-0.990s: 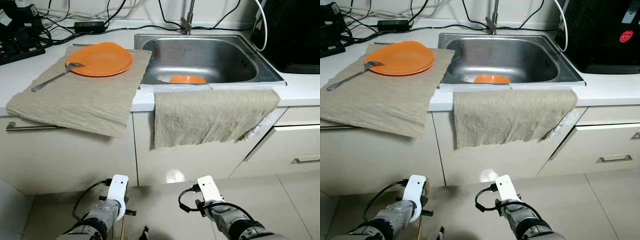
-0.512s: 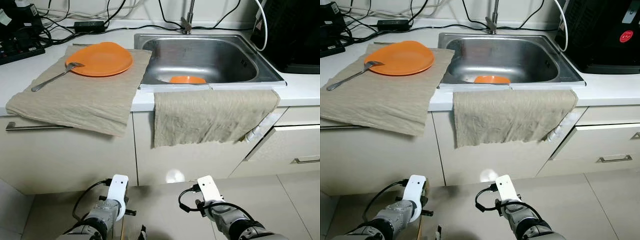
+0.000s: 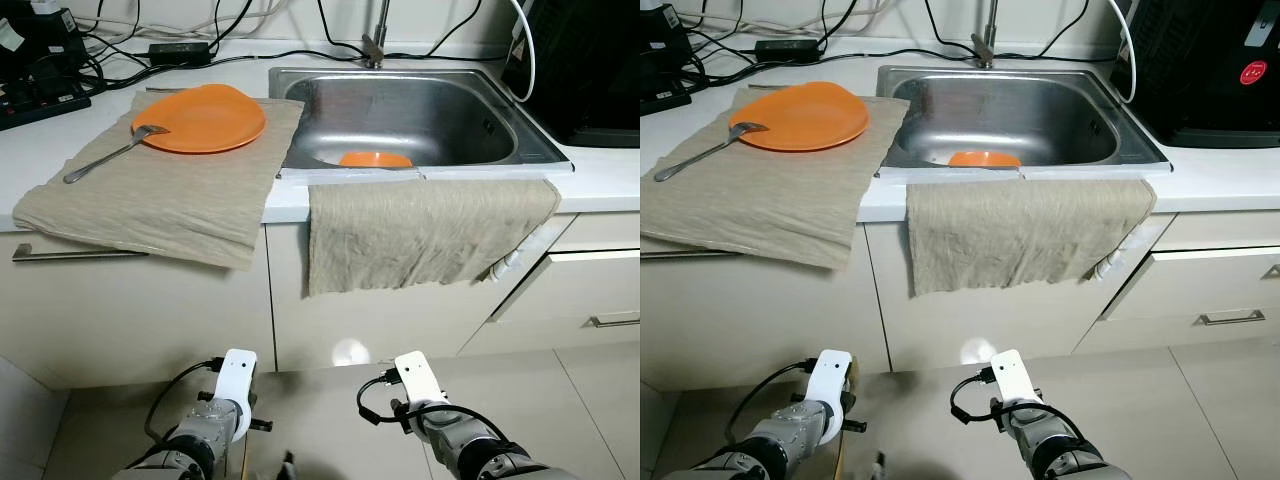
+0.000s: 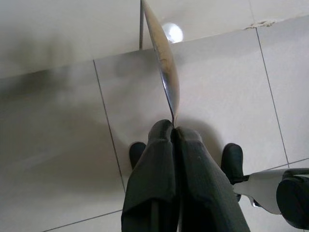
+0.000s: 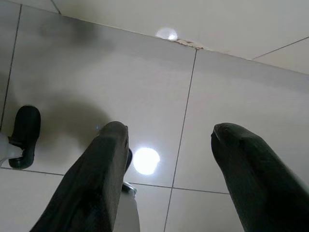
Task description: Kitchen organization
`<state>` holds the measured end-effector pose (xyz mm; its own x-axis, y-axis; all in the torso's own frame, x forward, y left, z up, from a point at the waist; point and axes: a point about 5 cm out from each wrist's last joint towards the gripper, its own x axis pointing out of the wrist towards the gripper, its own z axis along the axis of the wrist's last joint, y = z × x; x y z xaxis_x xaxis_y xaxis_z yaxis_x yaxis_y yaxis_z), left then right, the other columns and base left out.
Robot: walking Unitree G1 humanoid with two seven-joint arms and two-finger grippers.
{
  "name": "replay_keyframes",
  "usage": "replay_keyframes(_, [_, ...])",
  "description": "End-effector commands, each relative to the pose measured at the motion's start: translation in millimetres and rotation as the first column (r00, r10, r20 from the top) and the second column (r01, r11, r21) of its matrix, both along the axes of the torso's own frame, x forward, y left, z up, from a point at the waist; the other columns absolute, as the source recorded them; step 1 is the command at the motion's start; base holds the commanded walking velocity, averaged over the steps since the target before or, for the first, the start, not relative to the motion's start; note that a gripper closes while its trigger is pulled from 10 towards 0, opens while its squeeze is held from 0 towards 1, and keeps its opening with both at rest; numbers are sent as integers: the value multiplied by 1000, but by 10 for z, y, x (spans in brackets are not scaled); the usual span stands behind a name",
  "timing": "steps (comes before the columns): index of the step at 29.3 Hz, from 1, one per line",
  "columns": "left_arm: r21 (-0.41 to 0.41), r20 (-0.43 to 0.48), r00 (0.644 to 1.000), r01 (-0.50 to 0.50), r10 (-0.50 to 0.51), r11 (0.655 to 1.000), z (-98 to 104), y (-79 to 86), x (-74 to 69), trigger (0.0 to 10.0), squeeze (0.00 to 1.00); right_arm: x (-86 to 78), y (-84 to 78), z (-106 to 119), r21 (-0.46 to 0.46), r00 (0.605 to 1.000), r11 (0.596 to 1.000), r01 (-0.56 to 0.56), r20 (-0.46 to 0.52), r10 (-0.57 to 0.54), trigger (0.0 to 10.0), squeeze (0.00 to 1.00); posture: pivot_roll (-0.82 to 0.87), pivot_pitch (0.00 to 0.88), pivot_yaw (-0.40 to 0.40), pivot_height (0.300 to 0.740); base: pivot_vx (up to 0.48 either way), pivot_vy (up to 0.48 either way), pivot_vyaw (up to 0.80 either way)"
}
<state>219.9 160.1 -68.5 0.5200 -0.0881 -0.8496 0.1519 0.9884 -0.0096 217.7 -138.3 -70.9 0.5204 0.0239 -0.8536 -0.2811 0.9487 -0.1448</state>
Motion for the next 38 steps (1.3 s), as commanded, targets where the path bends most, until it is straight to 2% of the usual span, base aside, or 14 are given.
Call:
replay_keyframes(1, [-1, -25, 1000, 3, -3, 1000, -38, -9, -64, 10000, 0, -5, -28, -4, -6, 1000, 1000, 7, -11, -7, 10000, 0, 99, 0, -36, 740, 0, 0, 0])
replay_keyframes(38, [3, -16, 999, 31, -31, 1000, -28, -10, -47, 10000, 0, 3, -25, 1, -10, 1000, 1000, 6, -8, -7, 10000, 0, 95, 0, -39, 740, 0, 0, 0])
